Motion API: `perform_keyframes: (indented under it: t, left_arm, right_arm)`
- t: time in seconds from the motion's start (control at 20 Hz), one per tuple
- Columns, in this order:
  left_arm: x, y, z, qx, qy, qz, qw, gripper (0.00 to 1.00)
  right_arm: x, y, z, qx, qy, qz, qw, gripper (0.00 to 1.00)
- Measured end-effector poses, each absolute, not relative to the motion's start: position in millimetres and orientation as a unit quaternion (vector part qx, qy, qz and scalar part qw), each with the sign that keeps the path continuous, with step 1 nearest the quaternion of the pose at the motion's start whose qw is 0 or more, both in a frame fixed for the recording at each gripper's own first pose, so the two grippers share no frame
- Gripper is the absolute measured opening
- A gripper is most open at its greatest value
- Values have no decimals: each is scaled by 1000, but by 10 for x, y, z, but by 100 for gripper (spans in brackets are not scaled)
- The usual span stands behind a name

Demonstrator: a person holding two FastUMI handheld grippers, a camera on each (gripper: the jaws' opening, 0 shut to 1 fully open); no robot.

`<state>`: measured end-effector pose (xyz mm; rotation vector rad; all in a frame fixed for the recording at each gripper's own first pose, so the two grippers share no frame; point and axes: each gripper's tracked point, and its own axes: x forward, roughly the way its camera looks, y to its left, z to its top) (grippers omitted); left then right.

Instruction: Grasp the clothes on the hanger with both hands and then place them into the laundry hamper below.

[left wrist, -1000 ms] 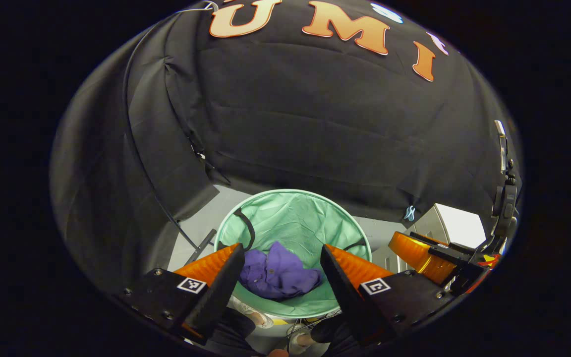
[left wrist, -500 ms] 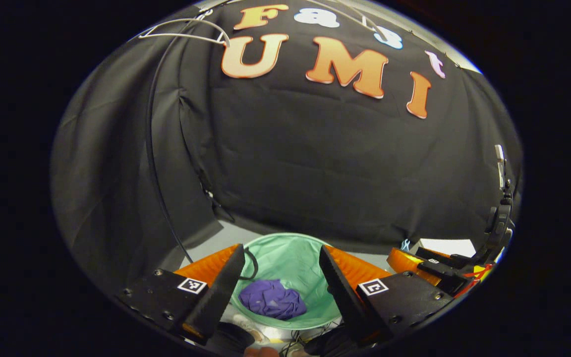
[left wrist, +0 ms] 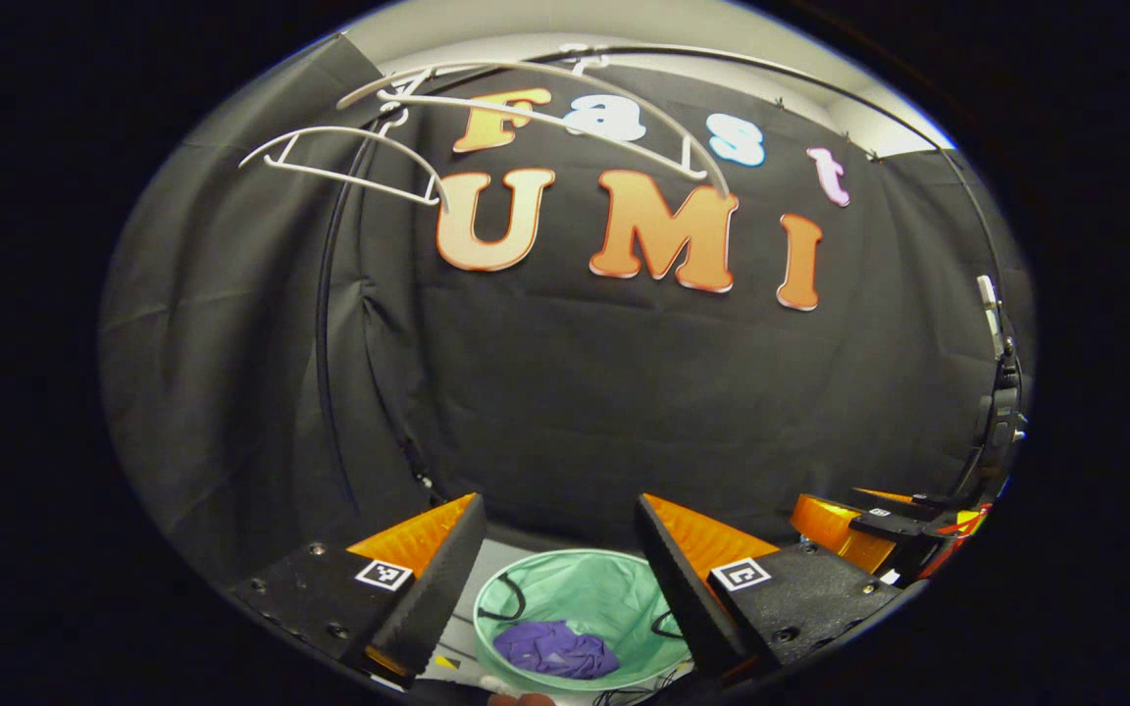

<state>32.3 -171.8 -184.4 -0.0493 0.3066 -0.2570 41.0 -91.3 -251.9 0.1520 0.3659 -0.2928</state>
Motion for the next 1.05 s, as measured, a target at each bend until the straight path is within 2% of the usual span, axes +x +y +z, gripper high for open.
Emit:
perform_keyframes:
  t: [0.1,0.15,0.2,0.35,0.45,0.5,0.55,0.7,0.75,1.0,1.05]
  left_arm:
    - [275,-1702,-1799,-22,142,-130,981,93]
    - [270,-1704,-1767,-18,137,-130,982,96]
    - [271,-1721,-1743,-16,134,-128,983,93]
    - [267,-1779,-1651,-23,126,-132,983,96]
    - [250,-1755,-1664,-24,130,-134,982,99]
    - [261,-1764,-1662,-24,130,-133,982,93]
    - [270,-1771,-1648,-24,129,-133,982,96]
    - [280,-1759,-1630,-13,121,-124,985,96]
    - [281,-1764,-1606,-12,115,-122,986,93]
    - [270,-1764,-1616,-16,119,-127,985,96]
    - [278,-1767,-1634,-17,123,-128,984,96]
  right_arm:
    - [313,-927,-2406,77,167,-147,972,98]
    - [294,-932,-2355,79,160,-147,973,100]
    - [284,-930,-2312,79,155,-147,974,98]
    - [296,-993,-2219,76,141,-153,975,98]
    - [257,-1028,-2219,77,141,-160,974,98]
    - [247,-1030,-2217,80,139,-161,974,98]
    - [255,-1027,-2222,82,138,-161,974,98]
    - [265,-1062,-2196,81,135,-165,974,98]
    - [257,-1065,-2188,80,133,-166,974,98]
    - [253,-1054,-2166,70,132,-166,975,98]
    - [252,-1055,-2174,69,133,-165,975,89]
